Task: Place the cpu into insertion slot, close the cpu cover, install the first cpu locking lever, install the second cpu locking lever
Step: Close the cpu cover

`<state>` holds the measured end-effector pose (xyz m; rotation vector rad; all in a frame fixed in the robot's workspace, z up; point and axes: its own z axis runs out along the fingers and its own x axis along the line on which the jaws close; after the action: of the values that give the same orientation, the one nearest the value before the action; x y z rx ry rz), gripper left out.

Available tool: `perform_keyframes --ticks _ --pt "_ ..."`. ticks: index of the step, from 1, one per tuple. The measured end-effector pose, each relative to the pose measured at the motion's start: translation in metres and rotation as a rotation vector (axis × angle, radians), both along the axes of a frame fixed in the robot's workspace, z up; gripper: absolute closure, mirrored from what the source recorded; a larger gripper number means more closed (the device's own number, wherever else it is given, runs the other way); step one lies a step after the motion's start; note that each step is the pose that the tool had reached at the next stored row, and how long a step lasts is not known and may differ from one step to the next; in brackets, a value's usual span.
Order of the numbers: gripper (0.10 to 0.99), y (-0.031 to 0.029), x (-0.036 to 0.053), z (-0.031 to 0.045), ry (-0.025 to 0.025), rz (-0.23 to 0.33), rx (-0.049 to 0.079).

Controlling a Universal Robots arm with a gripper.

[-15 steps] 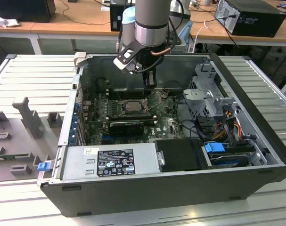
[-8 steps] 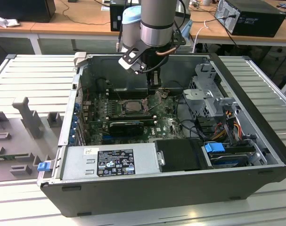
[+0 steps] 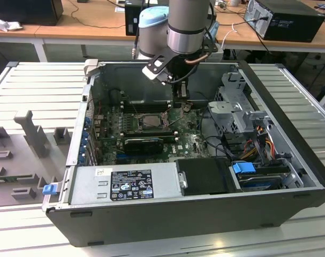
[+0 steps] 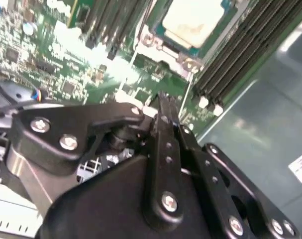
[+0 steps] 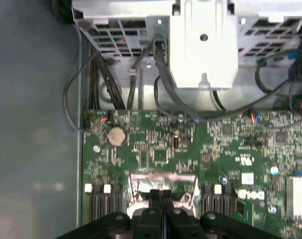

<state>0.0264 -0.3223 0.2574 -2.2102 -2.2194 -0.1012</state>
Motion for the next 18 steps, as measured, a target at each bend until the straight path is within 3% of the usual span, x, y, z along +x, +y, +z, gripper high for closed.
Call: perform_keyframes --ticks 11,16,18 --pt "0.980 0.0000 0.0307 -0.0013 0.0069 0.010 -0.002" --pt "0.980 0.0000 0.0366 -0.0033 0.0081 0.013 -0.002" --pt "0.980 0.0000 0.0364 -0.0046 0.0112 0.013 -0.002"
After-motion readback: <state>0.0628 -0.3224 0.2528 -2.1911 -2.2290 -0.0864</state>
